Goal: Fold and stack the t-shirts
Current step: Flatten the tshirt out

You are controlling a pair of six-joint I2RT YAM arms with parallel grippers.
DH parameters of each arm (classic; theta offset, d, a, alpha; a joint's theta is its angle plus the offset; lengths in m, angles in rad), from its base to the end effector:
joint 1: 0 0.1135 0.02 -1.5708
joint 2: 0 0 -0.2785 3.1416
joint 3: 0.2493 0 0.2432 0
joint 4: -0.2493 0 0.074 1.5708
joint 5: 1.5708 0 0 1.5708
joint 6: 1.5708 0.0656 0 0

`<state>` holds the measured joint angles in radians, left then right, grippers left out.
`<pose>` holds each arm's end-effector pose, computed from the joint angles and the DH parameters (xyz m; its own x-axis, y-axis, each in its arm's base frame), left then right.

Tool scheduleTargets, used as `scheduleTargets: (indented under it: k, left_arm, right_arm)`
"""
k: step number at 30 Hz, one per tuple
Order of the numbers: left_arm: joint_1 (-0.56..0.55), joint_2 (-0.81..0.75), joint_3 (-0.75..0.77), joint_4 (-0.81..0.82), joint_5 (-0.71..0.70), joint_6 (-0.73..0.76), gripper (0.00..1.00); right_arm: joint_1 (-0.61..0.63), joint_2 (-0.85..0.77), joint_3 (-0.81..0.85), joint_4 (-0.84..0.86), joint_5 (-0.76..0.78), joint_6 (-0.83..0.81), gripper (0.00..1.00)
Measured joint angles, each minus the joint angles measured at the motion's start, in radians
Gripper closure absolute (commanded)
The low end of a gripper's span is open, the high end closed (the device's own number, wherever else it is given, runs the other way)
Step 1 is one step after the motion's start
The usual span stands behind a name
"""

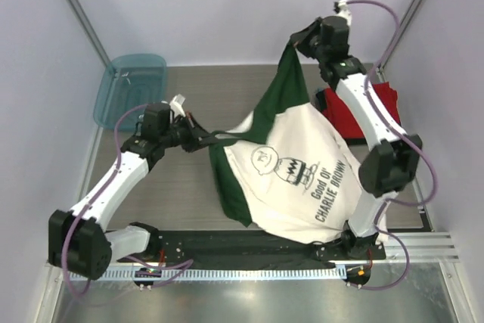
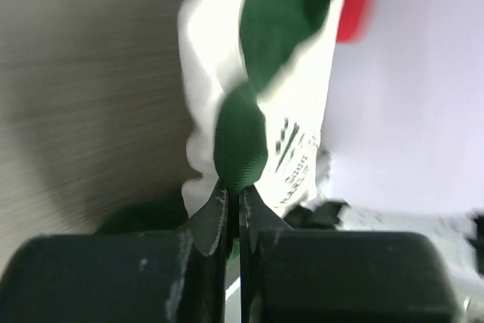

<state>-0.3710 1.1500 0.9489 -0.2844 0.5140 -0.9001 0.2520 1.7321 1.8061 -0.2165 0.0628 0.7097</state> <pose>0.2354 -0.1262 0.3182 -0.8351 -0.4071 -0.3700 0.1074 0.5389 -0.8355 0.4207 0.1041 0.4458 -0.2273 0.6130 -0.7567 -0.0535 0.7680 0.6382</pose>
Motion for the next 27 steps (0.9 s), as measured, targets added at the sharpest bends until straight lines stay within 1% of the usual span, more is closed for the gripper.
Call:
scheduleTargets:
  k: [3, 6, 12, 14, 17, 18, 19, 21, 22, 24, 27]
  left_arm:
    - [0.129, 0.047, -0.149, 0.009, 0.031, -0.017, 1.00]
    - [0.215, 0.053, -0.215, 0.032, 0.064, -0.018, 1.00]
    - [0.380, 0.051, -0.224, 0.052, 0.060, -0.018, 1.00]
    - [0.442, 0.050, -0.224, 0.046, 0.052, -0.018, 1.00]
    - [0.534, 0.047, -0.228, 0.033, 0.030, -0.019, 1.00]
    - [0.561, 0.043, -0.230, 0.025, 0.016, -0.021, 1.00]
    - [0.581, 0.035, -0.234, 0.018, 0.000, -0.022, 1.00]
    - [0.615, 0.013, -0.238, -0.006, -0.034, -0.029, 1.00]
    - [0.628, -0.001, -0.238, -0.019, -0.051, -0.032, 1.00]
    - [0.642, -0.025, -0.238, -0.032, -0.074, -0.032, 1.00]
    - [0.649, -0.046, -0.238, -0.038, -0.085, -0.032, 1.00]
  right_arm:
    - [0.021, 0.160, 0.022, 0.044, -0.046, 0.032, 0.99]
    - [0.064, 0.330, 0.135, 0.071, -0.066, 0.040, 0.99]
    - [0.148, 0.683, 0.493, 0.150, -0.095, 0.072, 0.99]
    - [0.169, 0.758, 0.554, 0.200, -0.102, 0.084, 0.99]
    - [0.201, 0.815, 0.573, 0.279, -0.103, 0.091, 0.99]
    - [0.212, 0.828, 0.573, 0.307, -0.103, 0.093, 0.96]
    - [0.220, 0.836, 0.575, 0.328, -0.103, 0.095, 0.77]
    - [0.236, 0.845, 0.575, 0.373, -0.108, 0.109, 0.41]
    - [0.240, 0.846, 0.576, 0.387, -0.110, 0.113, 0.21]
    - [0.252, 0.845, 0.579, 0.414, -0.119, 0.104, 0.18]
    - [0.258, 0.821, 0.567, 0.391, -0.127, 0.061, 0.20]
